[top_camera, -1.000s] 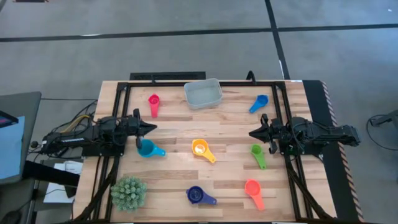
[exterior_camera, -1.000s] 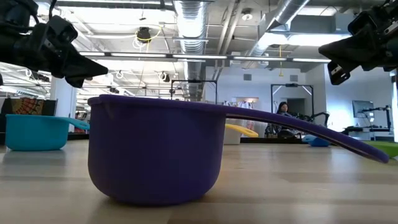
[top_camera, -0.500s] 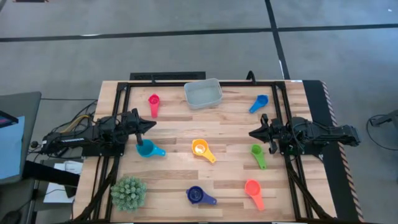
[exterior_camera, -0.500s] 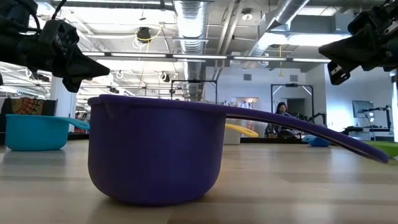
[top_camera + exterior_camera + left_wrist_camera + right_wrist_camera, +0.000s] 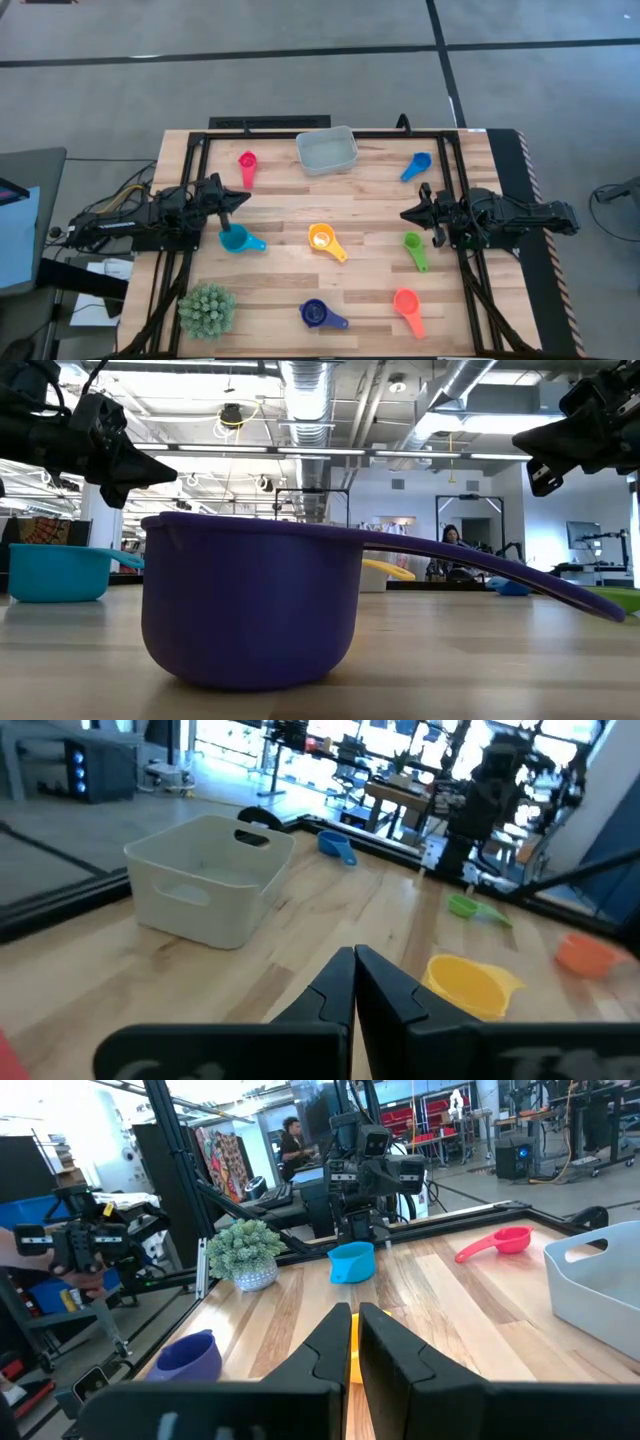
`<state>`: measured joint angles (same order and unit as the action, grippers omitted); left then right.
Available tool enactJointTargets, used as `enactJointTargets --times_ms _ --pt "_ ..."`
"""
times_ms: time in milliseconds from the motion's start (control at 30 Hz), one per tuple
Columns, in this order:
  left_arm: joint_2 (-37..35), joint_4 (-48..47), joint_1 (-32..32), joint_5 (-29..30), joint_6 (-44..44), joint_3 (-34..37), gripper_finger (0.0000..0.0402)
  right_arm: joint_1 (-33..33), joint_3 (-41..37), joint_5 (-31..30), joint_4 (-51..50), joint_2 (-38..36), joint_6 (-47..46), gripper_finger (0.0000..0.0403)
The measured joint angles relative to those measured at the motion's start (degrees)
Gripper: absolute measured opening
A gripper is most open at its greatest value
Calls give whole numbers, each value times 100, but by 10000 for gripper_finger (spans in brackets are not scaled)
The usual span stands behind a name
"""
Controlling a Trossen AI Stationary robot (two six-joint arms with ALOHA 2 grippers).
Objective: Nest measuring cups in basket
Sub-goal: Stack the yellow measuring cup on the light blue measuring cup
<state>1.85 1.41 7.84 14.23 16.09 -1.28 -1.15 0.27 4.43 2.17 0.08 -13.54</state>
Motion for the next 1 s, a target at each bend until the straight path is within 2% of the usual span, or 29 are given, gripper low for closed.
enactJointTargets --times_ms 133,233,367,467,533,700,867,1000 --pt "3 0 0 -78 468 0 0 -2 -1 -573 192 4 -177 49" --pt "4 63 -2 -275 742 0 0 -2 -2 -1169 733 2 -1497 49" --pt "33 33 -6 -349 1257 -64 0 -83 0 -2535 1373 0 -2393 49" --pt "185 27 -38 -347 1407 -213 0 -164 37 -3143 1489 0 -2634 49" --pt "363 -158 -62 -347 1405 -407 0 -207 76 -3209 1477 2 -2885 49" --pt "1127 -1329 -76 -342 1455 -1205 0 -350 103 -3441 1735 50 -3157 49" --pt "2090 -1888 -76 -343 1525 -1927 5 -486 104 -3021 1644 234 -3480 49" --pt "2812 -1850 -76 -340 1505 -2339 35 -490 192 -2703 1548 742 -3783 52"
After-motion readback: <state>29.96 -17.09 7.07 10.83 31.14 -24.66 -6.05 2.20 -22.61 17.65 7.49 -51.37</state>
